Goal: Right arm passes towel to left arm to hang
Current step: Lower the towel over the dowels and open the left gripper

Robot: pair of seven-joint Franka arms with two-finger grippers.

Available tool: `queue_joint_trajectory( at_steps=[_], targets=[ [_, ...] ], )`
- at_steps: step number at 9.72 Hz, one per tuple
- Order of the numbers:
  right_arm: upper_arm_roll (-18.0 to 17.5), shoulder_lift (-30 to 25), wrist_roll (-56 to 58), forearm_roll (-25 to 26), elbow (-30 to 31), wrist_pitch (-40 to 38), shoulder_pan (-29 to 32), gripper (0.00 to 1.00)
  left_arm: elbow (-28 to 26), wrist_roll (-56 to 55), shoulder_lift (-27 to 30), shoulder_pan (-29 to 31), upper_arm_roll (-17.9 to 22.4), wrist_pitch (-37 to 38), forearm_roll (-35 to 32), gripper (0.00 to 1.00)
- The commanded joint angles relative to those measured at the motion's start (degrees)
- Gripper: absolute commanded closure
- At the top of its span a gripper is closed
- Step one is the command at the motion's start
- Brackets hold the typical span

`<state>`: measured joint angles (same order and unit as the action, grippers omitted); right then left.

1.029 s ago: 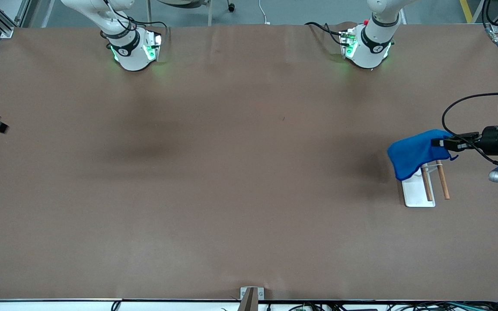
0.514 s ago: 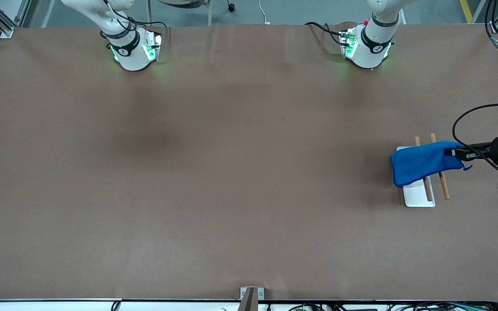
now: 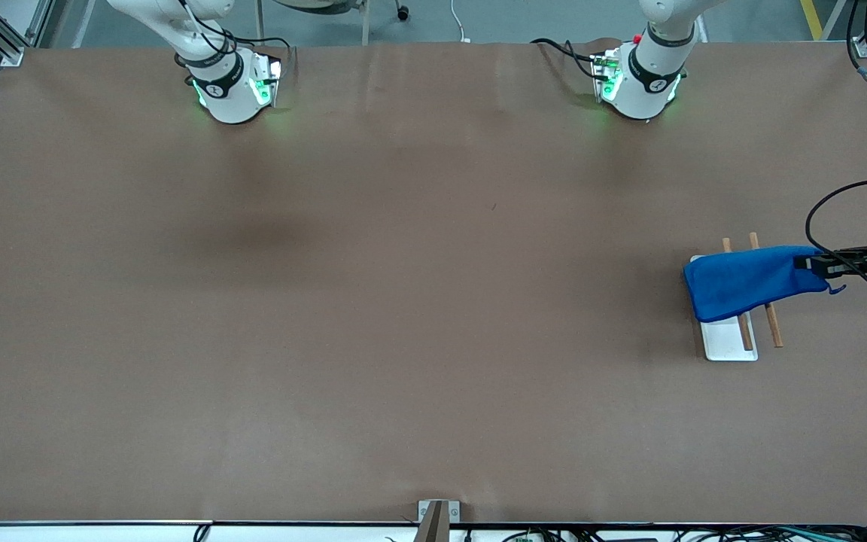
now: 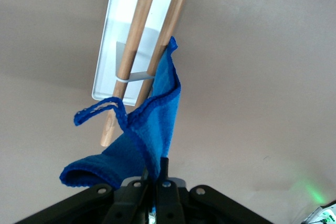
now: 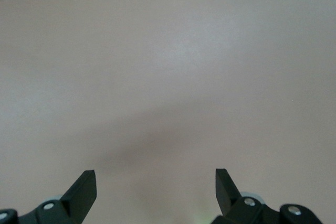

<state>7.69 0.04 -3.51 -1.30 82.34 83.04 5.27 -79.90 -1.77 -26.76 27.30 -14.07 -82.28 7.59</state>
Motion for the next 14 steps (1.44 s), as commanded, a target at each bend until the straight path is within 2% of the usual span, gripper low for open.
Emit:
queue_joint_trajectory(
  at_steps=[1,3,10,14],
  targets=[
    [-0.4,-0.7,1.1,1.2,0.8,0.3,-0.3,0.0,2.3,0.8,-2.8,-0.1,-0.1,0.5,-1.6,1.0],
    [-0.5,-0.7,1.8,2.9,0.7,-0.1,-1.1,0.0,4.7,0.8,-4.0,-0.2,-0.1,0.5,-1.7,1.0],
    [-0.4,-0.7,1.7,2.8,0.8,-0.7,-1.0,0.0,5.8,5.2,-6.6,1.6,0.9,-0.9,-1.8,1.0],
    [-0.4,-0.7,1.7,2.8,0.9,-0.7,-0.9,0.0,5.8,11.1,-9.0,5.1,1.0,-1.1,-3.4,1.0]
  ],
)
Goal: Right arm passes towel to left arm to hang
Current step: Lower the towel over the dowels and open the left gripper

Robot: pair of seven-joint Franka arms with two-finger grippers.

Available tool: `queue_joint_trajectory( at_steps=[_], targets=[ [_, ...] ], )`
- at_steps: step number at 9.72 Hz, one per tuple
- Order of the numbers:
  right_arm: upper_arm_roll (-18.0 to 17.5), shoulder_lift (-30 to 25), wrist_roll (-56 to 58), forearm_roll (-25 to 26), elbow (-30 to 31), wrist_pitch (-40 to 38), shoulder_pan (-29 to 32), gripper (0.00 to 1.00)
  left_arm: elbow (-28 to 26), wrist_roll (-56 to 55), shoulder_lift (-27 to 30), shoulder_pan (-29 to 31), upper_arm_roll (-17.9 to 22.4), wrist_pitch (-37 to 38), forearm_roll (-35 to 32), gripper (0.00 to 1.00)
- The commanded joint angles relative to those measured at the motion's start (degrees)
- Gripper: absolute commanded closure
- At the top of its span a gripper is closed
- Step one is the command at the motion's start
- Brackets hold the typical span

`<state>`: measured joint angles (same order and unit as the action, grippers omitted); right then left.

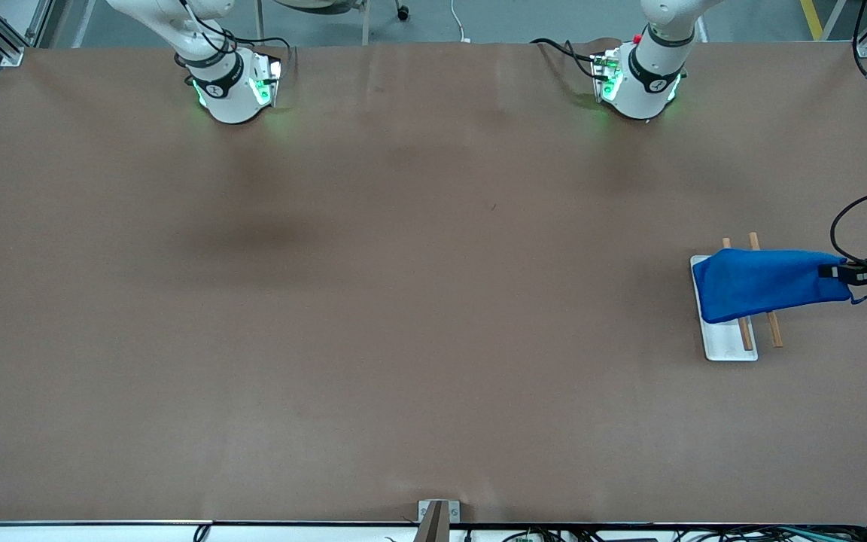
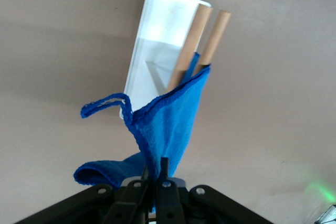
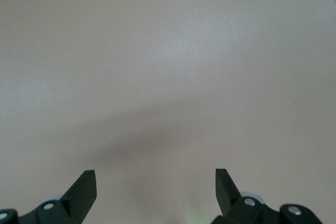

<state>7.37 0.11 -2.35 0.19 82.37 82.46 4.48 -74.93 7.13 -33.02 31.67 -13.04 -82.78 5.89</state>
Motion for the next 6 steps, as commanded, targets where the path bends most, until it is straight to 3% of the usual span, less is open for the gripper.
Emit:
queue_joint_trajectory(
  at_steps=[1,5,6],
  targets=[
    [-0.1,-0.7,0.5,1.3,0.9,-0.1,-0.1,0.0,0.8,2.4,-3.5,1.0,-0.1,-1.6,-3.1,1.0],
    [-0.1,-0.7,0.4,1.3,0.9,-0.1,-0.1,0.0,0.8,8.9,-6.3,2.3,2.3,-6.0,-6.1,1.0],
    [-0.1,-0.7,0.4,1.3,0.9,-0.1,-0.1,0.0,0.8,8.8,-6.4,2.2,2.3,-6.0,-6.1,0.89]
  ],
)
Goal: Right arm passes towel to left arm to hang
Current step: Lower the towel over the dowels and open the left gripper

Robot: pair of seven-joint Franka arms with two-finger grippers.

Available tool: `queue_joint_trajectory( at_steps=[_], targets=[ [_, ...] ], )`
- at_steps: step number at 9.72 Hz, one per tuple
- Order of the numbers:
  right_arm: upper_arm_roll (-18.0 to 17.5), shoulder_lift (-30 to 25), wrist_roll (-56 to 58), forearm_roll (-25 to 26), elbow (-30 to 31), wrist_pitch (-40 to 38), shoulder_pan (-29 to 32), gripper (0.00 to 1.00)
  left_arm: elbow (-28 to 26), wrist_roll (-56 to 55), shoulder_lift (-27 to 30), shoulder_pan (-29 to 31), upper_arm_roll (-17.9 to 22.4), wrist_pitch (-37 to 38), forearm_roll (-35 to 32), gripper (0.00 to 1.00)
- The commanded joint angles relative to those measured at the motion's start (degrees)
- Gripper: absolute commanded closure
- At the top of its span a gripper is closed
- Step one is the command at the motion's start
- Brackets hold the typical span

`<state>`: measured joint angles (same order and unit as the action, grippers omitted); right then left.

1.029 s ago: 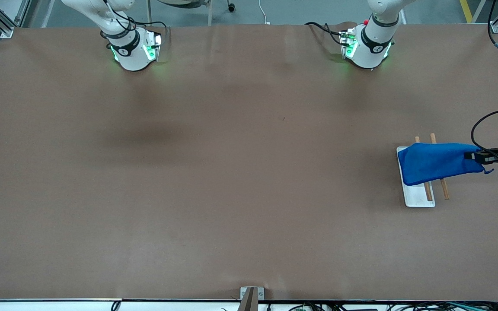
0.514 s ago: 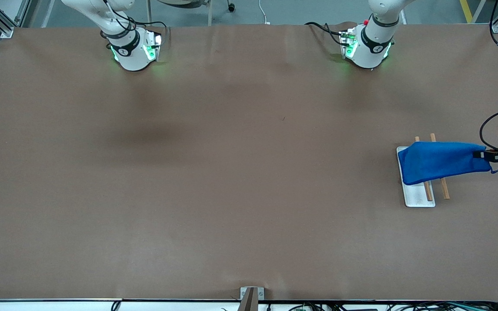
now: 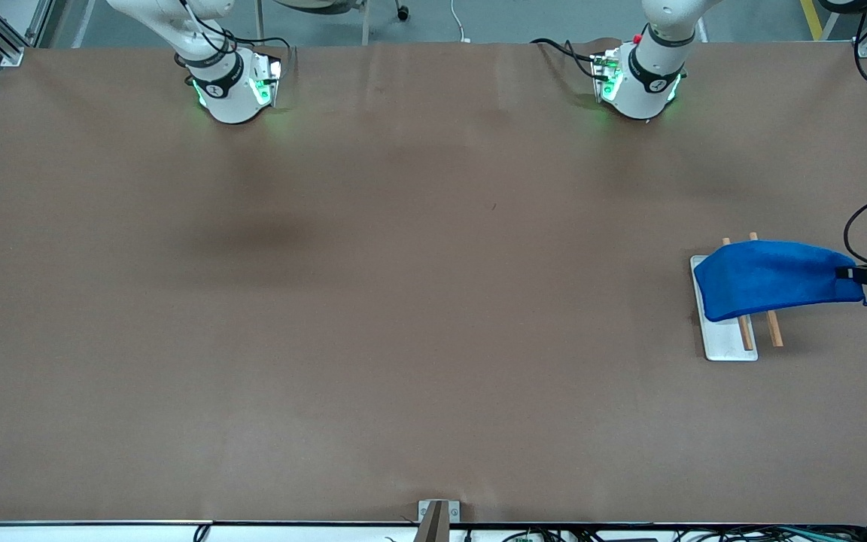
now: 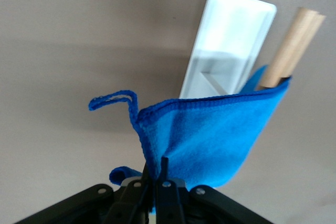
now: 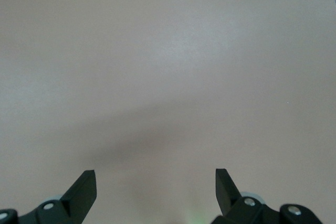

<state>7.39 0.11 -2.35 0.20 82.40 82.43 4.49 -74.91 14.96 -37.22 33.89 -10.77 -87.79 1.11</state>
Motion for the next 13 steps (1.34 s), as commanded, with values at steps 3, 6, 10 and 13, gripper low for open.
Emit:
queue_joint_trajectory(
  at_steps=[3,6,10,13],
  targets=[
    [-0.1,-0.7,0.4,1.2,0.8,0.0,-0.1,0.0,0.8,0.6,-1.7,-0.2,0.0,-1.0,-1.3,0.0],
    [-0.1,-0.7,0.2,0.7,1.1,0.3,0.0,0.0,3.6,1.2,1.5,-0.9,-0.8,0.0,-1.4,0.0],
    [-0.1,-0.7,0.2,0.6,1.1,0.2,0.0,0.0,5.1,-9.0,10.1,-8.3,-1.4,2.9,-1.5,0.0],
    [-0.1,-0.7,0.1,0.6,1.2,0.4,0.0,0.0,5.1,-21.8,15.5,-17.1,-1.4,4.6,-1.5,0.0]
  ],
)
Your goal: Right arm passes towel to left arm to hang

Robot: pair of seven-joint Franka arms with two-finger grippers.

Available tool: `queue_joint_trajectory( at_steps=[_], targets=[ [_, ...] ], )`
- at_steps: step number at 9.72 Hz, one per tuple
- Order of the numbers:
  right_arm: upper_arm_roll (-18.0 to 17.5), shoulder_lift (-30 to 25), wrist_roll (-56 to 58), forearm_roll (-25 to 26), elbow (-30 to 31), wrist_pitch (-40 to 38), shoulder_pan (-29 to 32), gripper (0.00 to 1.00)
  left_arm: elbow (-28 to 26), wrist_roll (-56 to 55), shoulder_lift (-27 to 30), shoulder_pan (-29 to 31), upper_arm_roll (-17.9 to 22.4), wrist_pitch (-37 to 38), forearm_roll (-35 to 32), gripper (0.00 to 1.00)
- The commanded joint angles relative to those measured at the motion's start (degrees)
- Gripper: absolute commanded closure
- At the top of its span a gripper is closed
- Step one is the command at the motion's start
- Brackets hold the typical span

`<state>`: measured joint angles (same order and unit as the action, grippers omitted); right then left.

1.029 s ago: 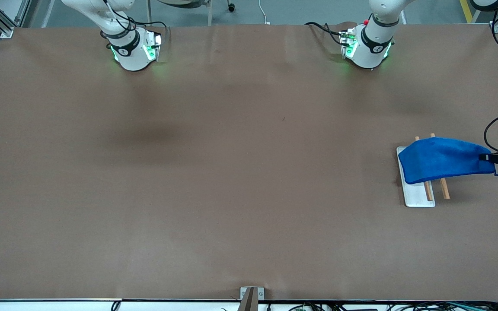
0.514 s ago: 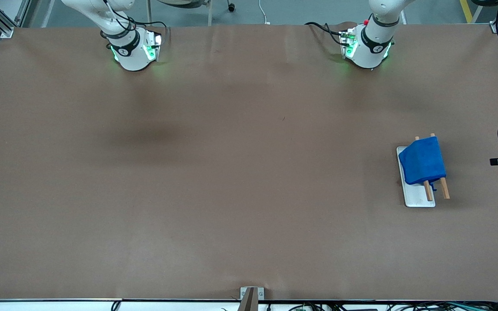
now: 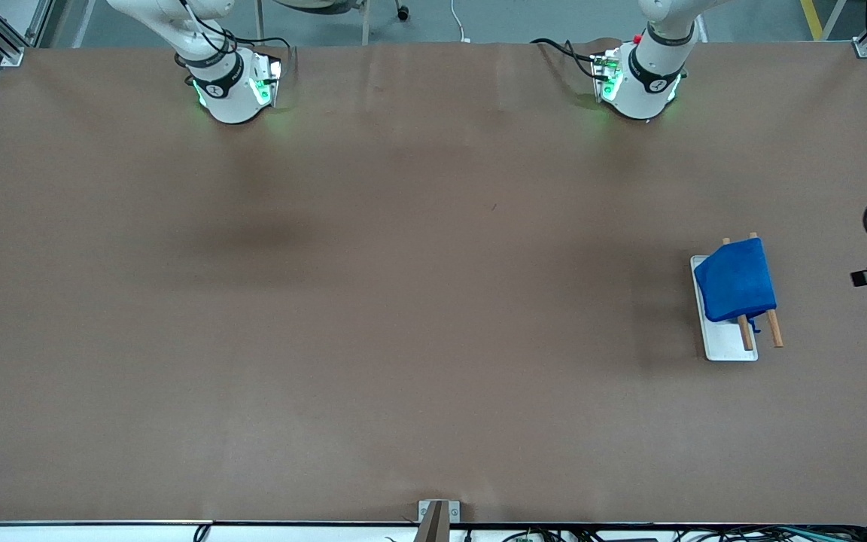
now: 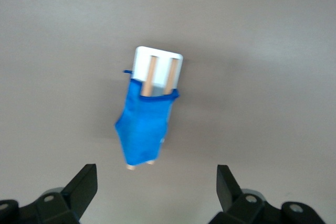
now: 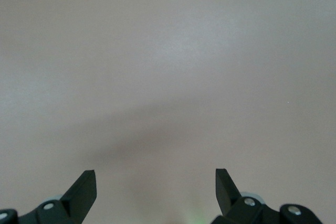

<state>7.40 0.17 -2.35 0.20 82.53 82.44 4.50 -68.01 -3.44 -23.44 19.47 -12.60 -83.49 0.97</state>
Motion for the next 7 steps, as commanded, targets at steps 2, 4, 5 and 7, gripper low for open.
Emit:
queue_joint_trajectory(
  at_steps=[2,4,5,7],
  targets=[
    [-0.1,-0.8,0.4,0.8,1.1,0.6,-0.3,0.0,-2.2,-4.9,4.4,-6.1,0.1,0.8,-1.4,0.0],
    [-0.1,-0.8,0.1,0.8,1.4,0.8,-0.5,0.0,-2.4,-5.3,7.1,-7.7,-1.5,0.8,-1.2,0.0],
    [-0.2,-0.8,-0.5,0.8,1.4,0.8,-1.2,0.0,-3.3,-5.4,8.7,-7.7,-3.7,0.9,-1.2,0.0],
    [-0.1,-0.8,-0.5,0.8,1.4,0.6,-1.0,0.0,-10.1,-6.9,13.9,-11.4,-3.8,-0.5,-1.3,0.0]
  ],
)
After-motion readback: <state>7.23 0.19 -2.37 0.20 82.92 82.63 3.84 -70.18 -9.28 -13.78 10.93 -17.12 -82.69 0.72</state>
